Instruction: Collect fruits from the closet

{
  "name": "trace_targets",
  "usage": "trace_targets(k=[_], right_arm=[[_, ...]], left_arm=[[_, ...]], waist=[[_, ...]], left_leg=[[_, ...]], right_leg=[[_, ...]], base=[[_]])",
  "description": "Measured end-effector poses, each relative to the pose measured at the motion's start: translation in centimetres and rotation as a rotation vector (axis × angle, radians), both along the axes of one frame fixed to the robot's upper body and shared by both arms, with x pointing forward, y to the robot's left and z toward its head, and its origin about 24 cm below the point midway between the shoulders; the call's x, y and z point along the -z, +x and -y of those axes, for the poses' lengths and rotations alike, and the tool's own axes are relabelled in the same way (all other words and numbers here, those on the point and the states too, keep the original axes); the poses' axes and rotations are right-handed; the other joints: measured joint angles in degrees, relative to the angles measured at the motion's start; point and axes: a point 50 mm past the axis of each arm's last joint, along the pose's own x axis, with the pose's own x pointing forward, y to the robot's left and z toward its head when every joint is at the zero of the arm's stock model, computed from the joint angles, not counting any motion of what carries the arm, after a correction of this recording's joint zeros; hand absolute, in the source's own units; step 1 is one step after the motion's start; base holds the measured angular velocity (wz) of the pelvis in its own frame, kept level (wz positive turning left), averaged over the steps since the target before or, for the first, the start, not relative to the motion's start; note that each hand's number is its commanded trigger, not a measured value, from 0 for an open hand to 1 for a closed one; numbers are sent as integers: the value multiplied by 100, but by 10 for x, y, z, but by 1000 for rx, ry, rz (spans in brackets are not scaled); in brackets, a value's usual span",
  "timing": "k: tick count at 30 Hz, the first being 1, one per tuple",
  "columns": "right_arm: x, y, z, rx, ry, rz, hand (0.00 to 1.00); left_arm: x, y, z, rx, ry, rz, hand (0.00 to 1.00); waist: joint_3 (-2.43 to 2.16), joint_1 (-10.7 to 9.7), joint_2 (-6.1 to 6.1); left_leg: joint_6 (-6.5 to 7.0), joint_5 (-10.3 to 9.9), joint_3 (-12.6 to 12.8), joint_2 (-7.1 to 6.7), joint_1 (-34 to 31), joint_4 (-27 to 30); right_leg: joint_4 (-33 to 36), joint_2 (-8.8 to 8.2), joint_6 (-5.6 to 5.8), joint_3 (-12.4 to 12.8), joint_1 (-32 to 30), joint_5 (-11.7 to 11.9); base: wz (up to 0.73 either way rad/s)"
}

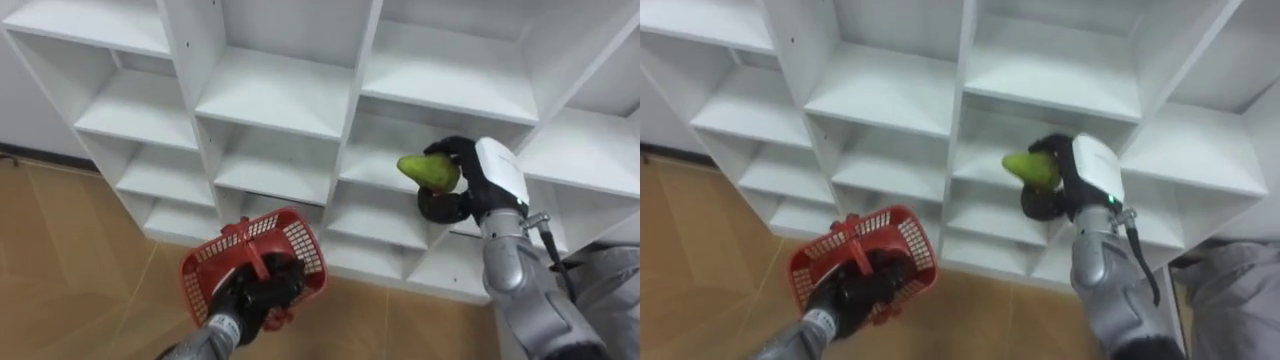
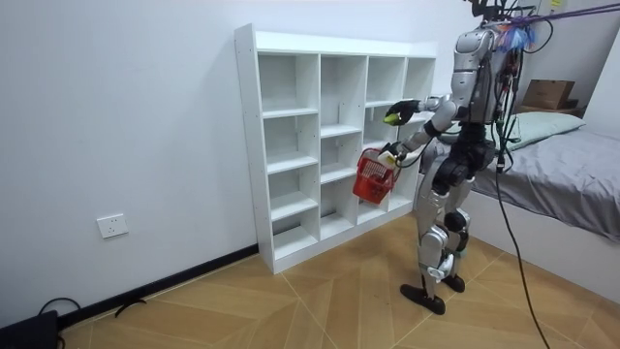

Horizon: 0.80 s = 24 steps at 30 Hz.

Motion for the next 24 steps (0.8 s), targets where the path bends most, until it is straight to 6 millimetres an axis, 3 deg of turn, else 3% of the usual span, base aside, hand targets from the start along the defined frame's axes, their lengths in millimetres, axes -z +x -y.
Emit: trace_targets(k=[12, 24], right_arm=[[21, -22, -28, -132, 1, -116, 100], [32, -30, -46, -241, 7, -230, 100]], left_arm=[[-5, -7, 10, 51, -19, 25, 100], [-4, -10, 13, 66, -21, 19, 100]], waist=[[51, -88, 83], [50, -97, 86]], left_leg=[[5, -4, -15, -60, 302, -217], [5, -6, -30, -67, 321, -249]], right_leg=[[-187, 19, 51, -28, 313, -32], [-201, 13, 62, -54, 335, -43]], base=[[2], [1]])
